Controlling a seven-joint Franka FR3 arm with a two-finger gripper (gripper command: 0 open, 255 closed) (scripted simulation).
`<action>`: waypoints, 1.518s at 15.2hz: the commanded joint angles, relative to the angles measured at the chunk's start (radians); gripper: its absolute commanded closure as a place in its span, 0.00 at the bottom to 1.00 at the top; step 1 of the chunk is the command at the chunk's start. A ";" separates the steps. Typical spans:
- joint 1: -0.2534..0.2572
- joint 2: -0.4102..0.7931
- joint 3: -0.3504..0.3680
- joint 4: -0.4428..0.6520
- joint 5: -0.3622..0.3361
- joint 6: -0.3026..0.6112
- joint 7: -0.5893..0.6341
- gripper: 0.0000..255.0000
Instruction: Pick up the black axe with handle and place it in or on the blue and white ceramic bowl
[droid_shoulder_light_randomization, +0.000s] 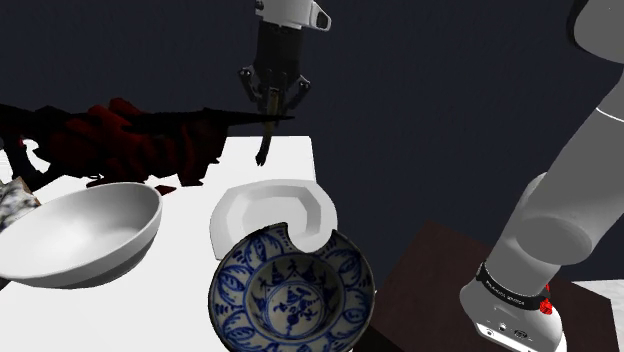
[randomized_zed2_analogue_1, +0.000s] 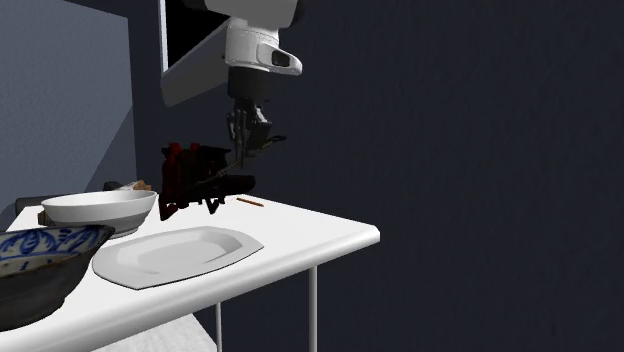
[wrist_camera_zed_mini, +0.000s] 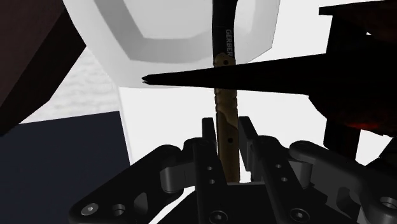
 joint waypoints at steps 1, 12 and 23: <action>0.017 -0.041 0.016 -0.033 0.017 0.001 0.030 1.00; 0.111 -0.183 0.138 -0.134 0.081 0.006 0.231 1.00; 0.174 -0.206 0.300 -0.124 0.093 0.011 0.454 1.00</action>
